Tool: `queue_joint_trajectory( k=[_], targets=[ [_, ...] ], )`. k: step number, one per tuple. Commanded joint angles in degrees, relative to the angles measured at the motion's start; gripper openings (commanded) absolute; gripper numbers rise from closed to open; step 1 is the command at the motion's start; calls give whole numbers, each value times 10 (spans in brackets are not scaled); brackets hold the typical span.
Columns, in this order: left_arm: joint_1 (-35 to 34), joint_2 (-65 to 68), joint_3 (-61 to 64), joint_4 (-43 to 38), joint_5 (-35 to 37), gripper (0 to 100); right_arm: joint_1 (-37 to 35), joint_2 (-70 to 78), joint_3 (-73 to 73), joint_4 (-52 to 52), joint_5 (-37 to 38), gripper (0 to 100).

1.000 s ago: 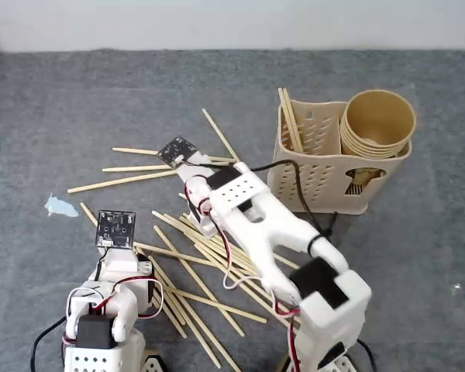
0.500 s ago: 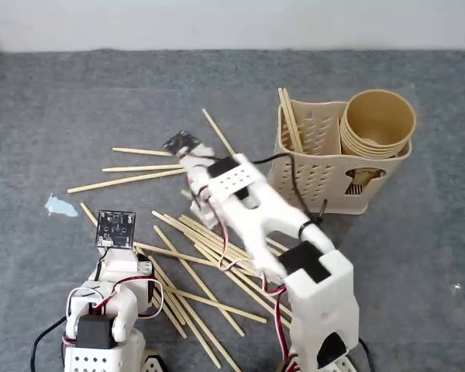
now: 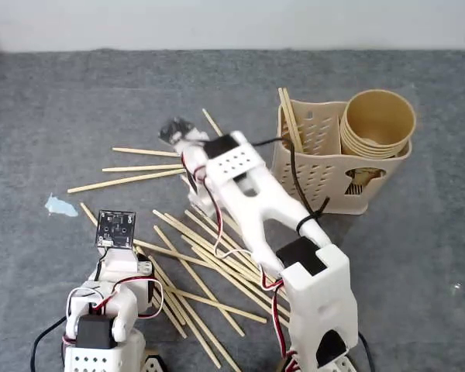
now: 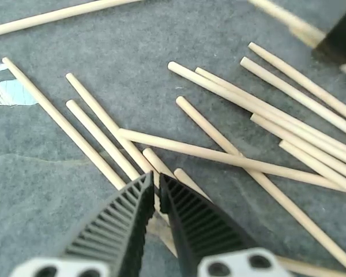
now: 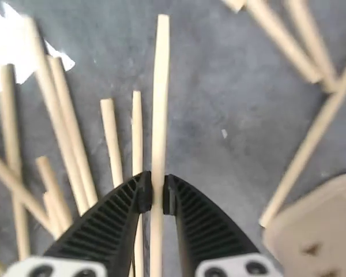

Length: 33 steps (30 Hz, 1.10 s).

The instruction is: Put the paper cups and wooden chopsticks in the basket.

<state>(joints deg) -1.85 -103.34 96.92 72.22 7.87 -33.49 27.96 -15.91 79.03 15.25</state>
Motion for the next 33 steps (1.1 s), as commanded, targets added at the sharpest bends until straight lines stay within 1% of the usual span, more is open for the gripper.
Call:
queue_joint_trajectory(
  k=[1, 9, 13, 19, 28, 33],
  targets=[
    [1, -10, -5, 2, 6, 14, 0, -9, -122, 77, 9, 8],
    [1, -10, -5, 2, 6, 14, 0, -9, -375, 233, 10, 8],
    [1, -10, -5, 2, 6, 14, 7, -19, -480, 240, 8, 8],
    [1, -10, -5, 2, 6, 14, 8, -87, -515, 238, 6, 8],
    [1, -10, -5, 2, 6, 14, 12, -255, -530, 211, 7, 8],
    [1, -10, -5, 2, 6, 14, 48, -316, -530, 167, 6, 8]
  ],
)
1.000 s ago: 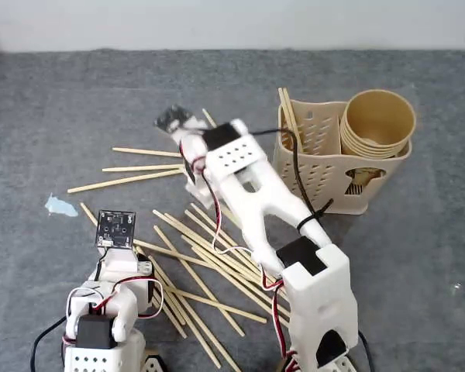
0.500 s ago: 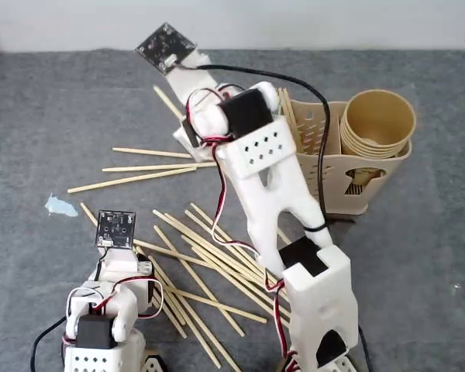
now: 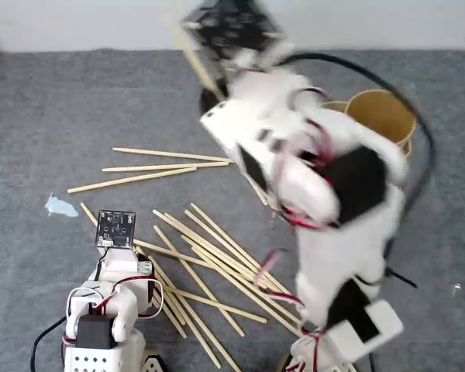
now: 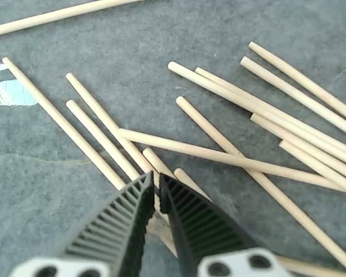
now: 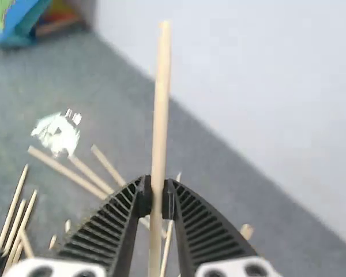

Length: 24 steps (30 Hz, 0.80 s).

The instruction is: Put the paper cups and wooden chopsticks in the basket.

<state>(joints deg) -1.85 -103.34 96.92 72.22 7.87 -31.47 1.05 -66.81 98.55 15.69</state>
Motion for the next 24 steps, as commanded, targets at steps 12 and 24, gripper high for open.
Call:
queue_joint_trajectory(
  k=[12, 24],
  targets=[
    [1, -10, -5, 2, 6, 14, 154, -70, -20, -154, -2, 8],
    [1, -10, -5, 2, 6, 14, 219, -18, -22, -163, -104, 8]
  ],
)
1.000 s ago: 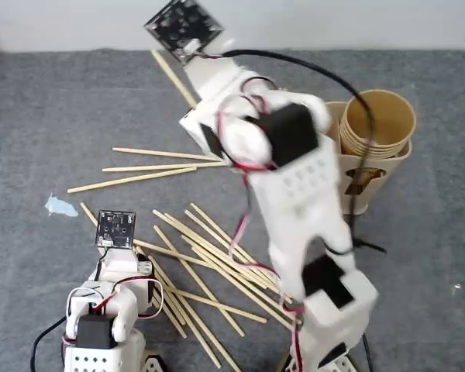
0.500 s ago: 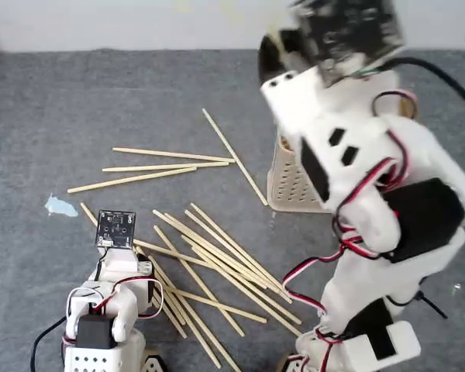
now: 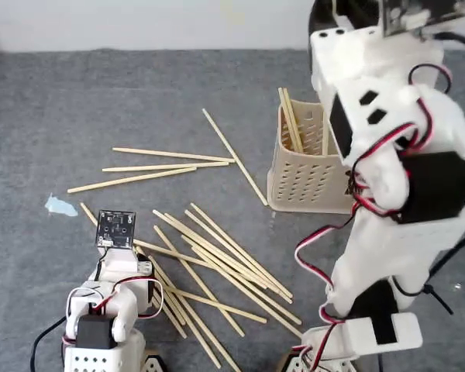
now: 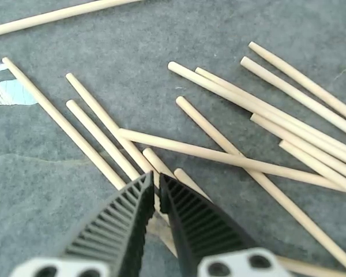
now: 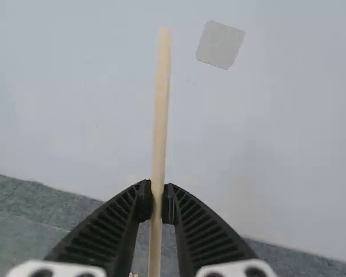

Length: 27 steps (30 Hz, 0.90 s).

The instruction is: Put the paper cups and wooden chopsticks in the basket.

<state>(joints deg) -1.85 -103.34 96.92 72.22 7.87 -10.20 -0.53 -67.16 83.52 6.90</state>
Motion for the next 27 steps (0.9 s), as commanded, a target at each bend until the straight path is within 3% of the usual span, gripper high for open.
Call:
queue_joint_trajectory(
  k=[1, 18, 27],
  targets=[
    [1, -10, -5, 2, 6, 14, 7, -2, -18, -11, -22, 8],
    [1, -10, -5, 2, 6, 14, -13, -11, -145, 196, -40, 8],
    [1, -10, -5, 2, 6, 14, -15, -84, 14, 193, -41, 8]
  ],
)
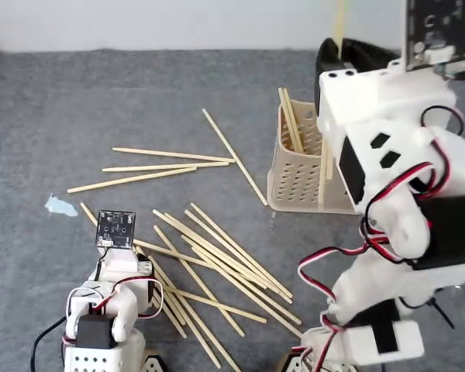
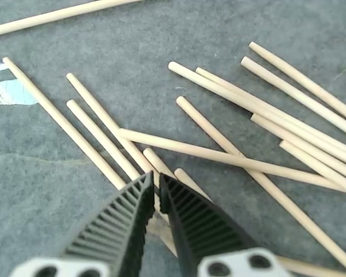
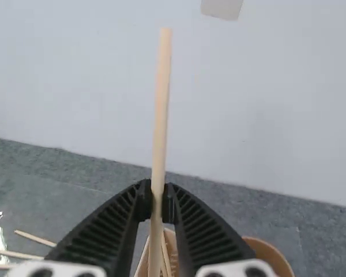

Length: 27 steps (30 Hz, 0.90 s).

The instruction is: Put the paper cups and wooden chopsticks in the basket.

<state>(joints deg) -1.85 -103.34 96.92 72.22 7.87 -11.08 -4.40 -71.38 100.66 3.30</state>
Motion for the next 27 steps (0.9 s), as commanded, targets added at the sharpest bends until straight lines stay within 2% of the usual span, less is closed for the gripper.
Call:
queue_joint_trajectory(
  k=[1, 12, 17, 27],
  targets=[
    [1, -10, -5, 2, 6, 14, -6, -58, 76, 21, -5, 8],
    [1, -10, -5, 2, 6, 14, -5, -85, 135, -27, 0, 8],
    [1, -10, -5, 2, 6, 14, -18, -88, 199, 0, -5, 8],
    [1, -10, -5, 2, 6, 14, -18, -191, 302, -23, -2, 8]
  ],
)
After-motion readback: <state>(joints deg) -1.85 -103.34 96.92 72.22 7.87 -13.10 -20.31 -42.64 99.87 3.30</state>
